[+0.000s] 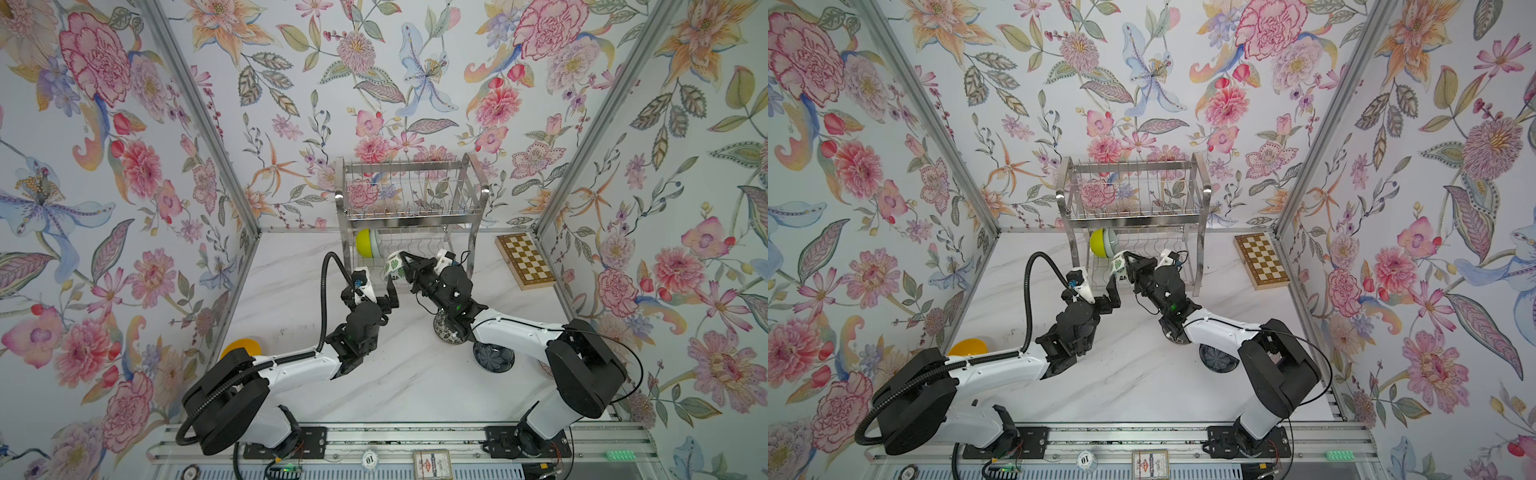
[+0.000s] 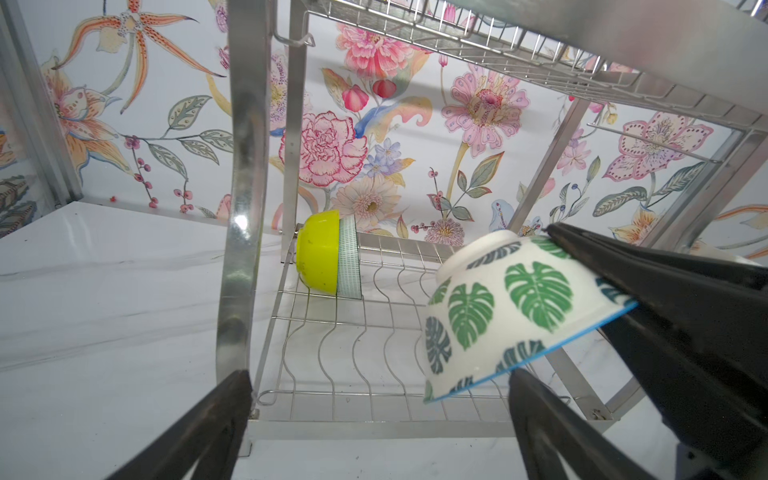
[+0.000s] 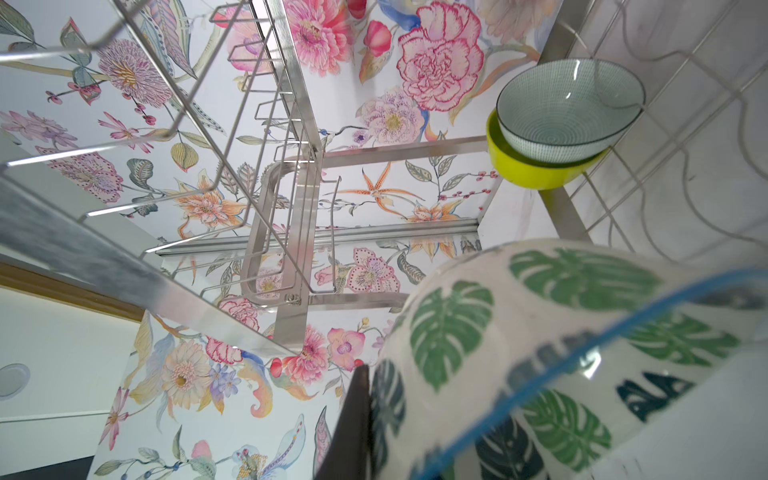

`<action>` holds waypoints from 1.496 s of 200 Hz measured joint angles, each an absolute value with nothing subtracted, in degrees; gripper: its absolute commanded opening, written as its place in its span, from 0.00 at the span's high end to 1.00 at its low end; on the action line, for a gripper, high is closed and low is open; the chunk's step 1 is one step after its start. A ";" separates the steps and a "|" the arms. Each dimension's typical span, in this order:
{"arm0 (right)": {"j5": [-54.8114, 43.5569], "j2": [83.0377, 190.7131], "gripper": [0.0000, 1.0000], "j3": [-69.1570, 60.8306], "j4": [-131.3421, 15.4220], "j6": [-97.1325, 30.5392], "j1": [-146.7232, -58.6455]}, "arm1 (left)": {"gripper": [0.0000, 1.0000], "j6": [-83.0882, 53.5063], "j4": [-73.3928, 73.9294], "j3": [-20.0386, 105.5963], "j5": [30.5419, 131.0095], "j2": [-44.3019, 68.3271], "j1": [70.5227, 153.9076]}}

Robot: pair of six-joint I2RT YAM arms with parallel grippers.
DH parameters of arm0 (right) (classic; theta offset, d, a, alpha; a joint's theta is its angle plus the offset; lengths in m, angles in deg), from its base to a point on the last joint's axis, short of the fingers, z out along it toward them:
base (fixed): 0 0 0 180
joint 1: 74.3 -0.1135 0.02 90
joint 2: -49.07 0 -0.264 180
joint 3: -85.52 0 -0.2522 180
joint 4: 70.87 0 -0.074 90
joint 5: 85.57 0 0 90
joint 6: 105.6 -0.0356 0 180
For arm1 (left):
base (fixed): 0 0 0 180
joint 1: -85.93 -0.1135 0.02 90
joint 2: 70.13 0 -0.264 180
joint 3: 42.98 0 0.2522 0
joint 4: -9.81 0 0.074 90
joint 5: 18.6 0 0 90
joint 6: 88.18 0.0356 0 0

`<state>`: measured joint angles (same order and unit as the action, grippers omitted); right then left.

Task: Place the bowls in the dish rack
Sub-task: 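Lower the leaf-patterned bowl into the rack beside the pale green bowl with the right gripper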

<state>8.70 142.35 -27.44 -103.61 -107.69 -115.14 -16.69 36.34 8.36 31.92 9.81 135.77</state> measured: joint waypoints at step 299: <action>-18.89 179.02 1.00 3.75 -106.12 -65.27 -102.27 | 0.01 26.48 37.17 12.67 39.72 21.46 123.86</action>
